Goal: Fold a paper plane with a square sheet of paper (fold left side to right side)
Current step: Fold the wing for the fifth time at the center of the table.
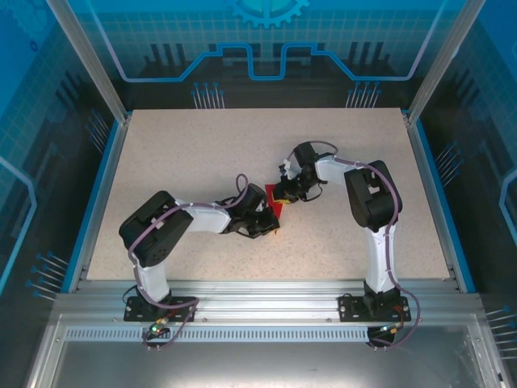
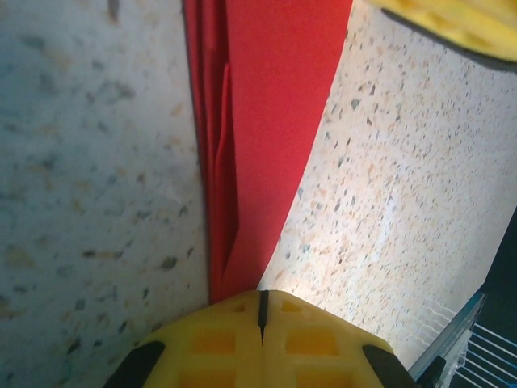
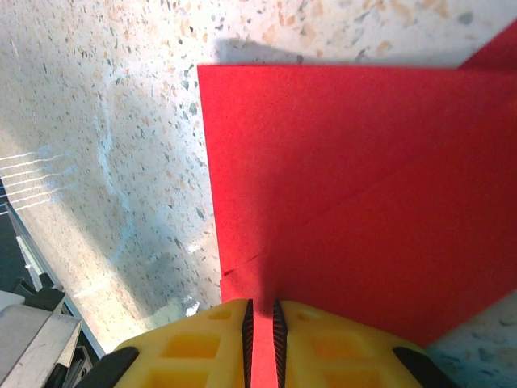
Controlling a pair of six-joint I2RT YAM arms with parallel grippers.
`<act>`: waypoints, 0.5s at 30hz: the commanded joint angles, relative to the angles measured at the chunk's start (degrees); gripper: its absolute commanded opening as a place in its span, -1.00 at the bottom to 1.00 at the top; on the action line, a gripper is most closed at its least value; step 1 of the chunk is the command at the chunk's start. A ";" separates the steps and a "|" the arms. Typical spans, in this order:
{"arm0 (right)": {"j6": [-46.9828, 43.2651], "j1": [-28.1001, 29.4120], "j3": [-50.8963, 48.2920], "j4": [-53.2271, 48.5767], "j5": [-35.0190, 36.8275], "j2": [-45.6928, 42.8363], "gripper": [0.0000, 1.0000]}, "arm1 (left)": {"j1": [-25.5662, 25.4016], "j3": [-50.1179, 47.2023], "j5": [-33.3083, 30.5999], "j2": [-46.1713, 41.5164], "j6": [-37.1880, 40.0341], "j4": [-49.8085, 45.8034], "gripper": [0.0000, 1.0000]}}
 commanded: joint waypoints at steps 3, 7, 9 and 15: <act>-0.63 -0.41 1.66 1.84 3.31 1.96 -0.64 | -3.23 -3.92 4.20 -2.32 -1.40 -10.78 -0.92; -0.64 -0.45 2.38 1.96 2.79 2.18 -0.63 | -3.71 -4.33 4.19 -6.18 -0.75 -11.87 -0.91; -0.55 -0.40 2.45 2.15 2.22 1.60 -0.63 | -3.54 -5.18 4.19 -8.92 -0.62 -11.52 -0.91; -2.42 -0.45 4.02 -1.56 4.10 -5.63 -0.48 | -0.81 -3.30 -1.96 -22.65 5.25 -21.77 -0.84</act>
